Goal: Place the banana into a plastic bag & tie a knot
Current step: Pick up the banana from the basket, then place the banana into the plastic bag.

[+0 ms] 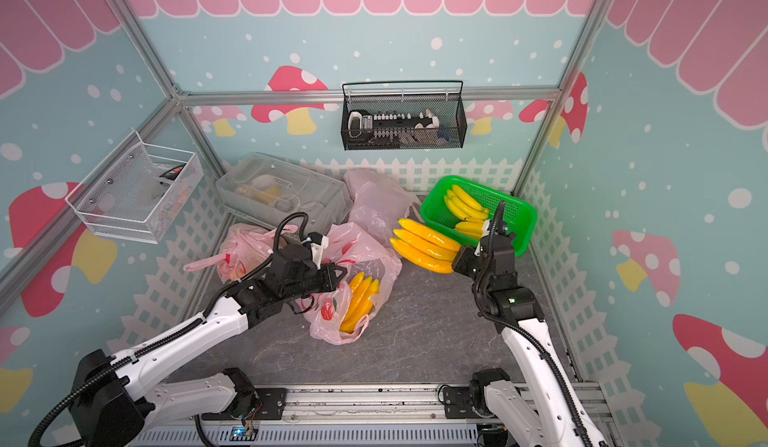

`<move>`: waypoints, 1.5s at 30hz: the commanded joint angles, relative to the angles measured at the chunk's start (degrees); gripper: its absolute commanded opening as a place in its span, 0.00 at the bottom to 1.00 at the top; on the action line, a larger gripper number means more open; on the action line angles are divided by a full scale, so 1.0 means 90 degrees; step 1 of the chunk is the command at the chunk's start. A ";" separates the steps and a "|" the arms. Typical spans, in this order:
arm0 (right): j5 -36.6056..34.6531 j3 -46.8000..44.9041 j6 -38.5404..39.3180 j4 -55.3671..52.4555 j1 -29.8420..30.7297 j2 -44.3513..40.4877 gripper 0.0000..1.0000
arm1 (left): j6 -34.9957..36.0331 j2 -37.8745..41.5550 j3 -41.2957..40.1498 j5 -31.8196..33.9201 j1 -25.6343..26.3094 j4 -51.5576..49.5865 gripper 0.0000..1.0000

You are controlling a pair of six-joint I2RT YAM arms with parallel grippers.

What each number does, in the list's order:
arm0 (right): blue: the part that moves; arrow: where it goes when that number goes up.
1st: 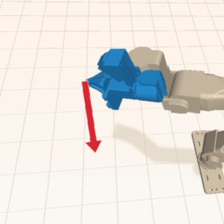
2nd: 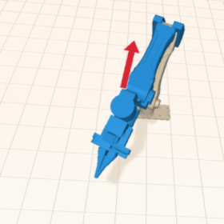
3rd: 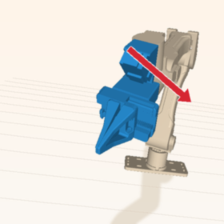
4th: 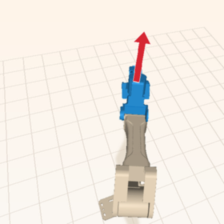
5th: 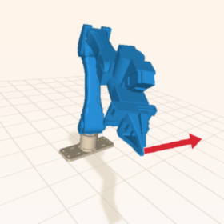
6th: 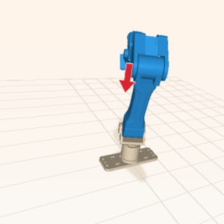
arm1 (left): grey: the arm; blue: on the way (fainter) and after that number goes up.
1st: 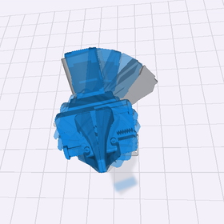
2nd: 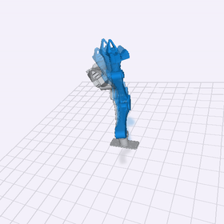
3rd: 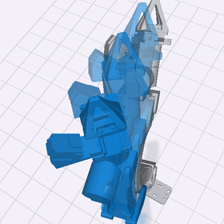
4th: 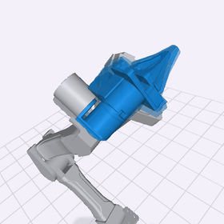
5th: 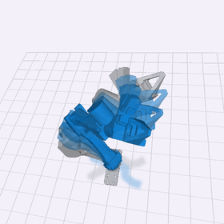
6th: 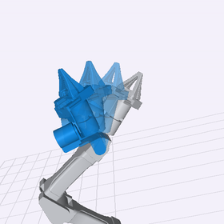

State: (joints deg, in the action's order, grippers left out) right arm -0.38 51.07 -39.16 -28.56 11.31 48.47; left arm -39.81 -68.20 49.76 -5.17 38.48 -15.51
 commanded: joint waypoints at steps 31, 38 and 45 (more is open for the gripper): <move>-0.1685 -0.0570 -0.1394 0.0830 0.3407 0.1061 0.00 | -0.0870 -0.0700 0.1542 0.1901 0.2180 -0.0579 0.00; -0.1350 -0.0909 -0.2056 0.1948 0.3700 0.1220 0.00 | -0.1283 -0.0377 0.1090 0.2016 0.2240 0.0299 0.00; -0.0820 -0.1130 -0.2184 0.3373 0.4032 0.2254 0.00 | -0.1410 0.0222 0.0547 0.2266 0.2233 0.0848 0.00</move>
State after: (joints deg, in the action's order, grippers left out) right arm -10.13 41.50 -56.29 -6.09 46.59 66.24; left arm -50.46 -68.82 56.31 12.73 58.52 -12.12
